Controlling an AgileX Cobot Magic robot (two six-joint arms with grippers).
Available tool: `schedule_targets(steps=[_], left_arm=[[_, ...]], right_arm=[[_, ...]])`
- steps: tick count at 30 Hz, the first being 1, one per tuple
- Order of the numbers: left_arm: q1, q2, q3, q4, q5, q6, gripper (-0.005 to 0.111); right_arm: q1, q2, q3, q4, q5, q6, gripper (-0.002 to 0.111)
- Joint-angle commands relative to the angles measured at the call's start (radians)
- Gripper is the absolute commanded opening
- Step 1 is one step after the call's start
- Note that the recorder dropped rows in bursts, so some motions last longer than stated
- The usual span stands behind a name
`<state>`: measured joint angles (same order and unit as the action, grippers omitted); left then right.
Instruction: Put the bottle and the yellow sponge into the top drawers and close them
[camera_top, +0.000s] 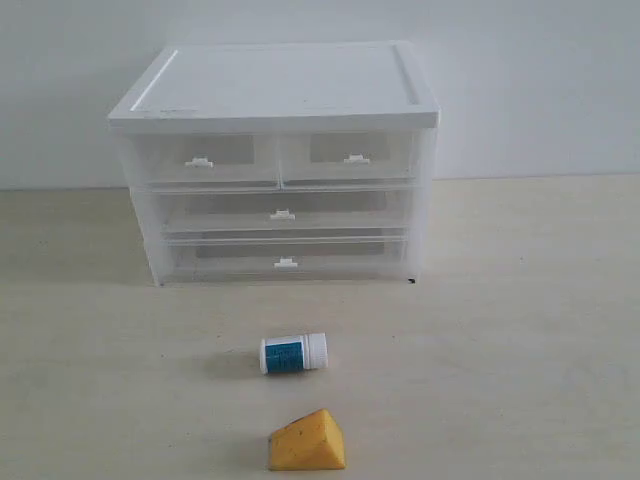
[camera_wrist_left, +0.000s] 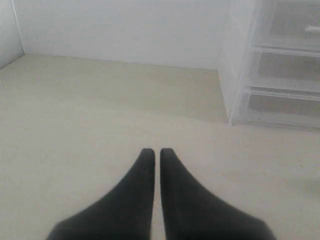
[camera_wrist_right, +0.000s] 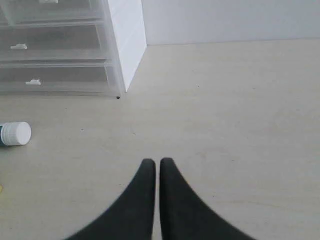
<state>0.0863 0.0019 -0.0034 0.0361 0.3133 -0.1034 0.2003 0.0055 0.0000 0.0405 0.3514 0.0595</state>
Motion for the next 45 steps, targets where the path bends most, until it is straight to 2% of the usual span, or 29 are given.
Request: schedule_targets(steps=[1,4,7,28,30,38,45], left_arm=[[0.001,-0.002,0.003,-0.143,0.002,-0.136,0.004],[0.001,-0.002,0.003,-0.437,0.010,-0.342,0.004],[0.001,-0.002,0.003,-0.605,0.005,-0.365,0.004],[0.001,-0.002,0.003,-0.593,-0.002,-0.334,0.004],[0.001,-0.002,0.003,-0.593,-0.002,-0.334,0.004],[0.001,-0.002,0.003,-0.593,-0.002,-0.330,0.004],[0.001,-0.002,0.003,-0.593,-0.018,-0.330,0.004]], right_arm=[[-0.005,-0.005,0.000,0.000,-0.010,-0.007,0.000],[-0.005,-0.005,0.000,0.000,-0.010,-0.007,0.000],[-0.005,-0.005,0.000,0.000,-0.010,-0.007,0.000],[-0.005,-0.005,0.000,-0.041,-0.023,-0.044,0.000],[-0.005,-0.005,0.000,-0.017,-0.080,-0.033,0.000],[-0.005,-0.005,0.000,0.036,-0.545,0.011,0.000],[-0.005,-0.005,0.000,0.036,-0.674,0.011,0.000]])
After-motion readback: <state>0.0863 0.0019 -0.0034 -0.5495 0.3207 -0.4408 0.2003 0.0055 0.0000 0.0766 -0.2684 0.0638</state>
